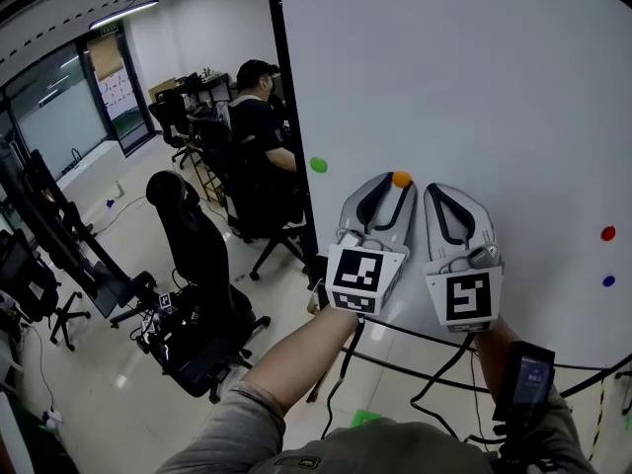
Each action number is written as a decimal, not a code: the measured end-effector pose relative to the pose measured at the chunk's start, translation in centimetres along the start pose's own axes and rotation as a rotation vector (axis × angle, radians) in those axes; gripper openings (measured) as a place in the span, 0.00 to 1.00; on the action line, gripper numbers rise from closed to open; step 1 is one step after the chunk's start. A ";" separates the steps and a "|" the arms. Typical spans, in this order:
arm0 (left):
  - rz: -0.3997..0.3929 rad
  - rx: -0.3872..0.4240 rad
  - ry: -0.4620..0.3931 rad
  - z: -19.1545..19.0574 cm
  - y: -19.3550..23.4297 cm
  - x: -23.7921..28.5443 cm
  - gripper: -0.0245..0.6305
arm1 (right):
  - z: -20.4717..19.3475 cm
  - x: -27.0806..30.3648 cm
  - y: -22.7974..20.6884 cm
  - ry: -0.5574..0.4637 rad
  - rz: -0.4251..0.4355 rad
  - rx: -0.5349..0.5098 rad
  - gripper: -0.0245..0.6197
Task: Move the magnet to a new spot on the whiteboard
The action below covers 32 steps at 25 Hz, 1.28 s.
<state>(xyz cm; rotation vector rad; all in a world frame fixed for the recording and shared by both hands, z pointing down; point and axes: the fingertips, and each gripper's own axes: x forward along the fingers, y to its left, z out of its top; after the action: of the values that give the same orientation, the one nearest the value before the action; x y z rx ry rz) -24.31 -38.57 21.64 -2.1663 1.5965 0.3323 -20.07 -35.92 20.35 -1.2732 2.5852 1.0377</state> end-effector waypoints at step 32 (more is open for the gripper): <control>0.095 -0.065 -0.020 3.1 14.3 -0.8 0.22 | 6.0 10.7 7.3 -0.039 0.061 -0.176 0.05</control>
<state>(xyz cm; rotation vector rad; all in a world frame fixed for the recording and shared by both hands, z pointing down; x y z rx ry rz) -37.90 -40.01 16.46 -2.1320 1.7032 0.4399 -33.63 -36.46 15.96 -1.2013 2.5673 1.3137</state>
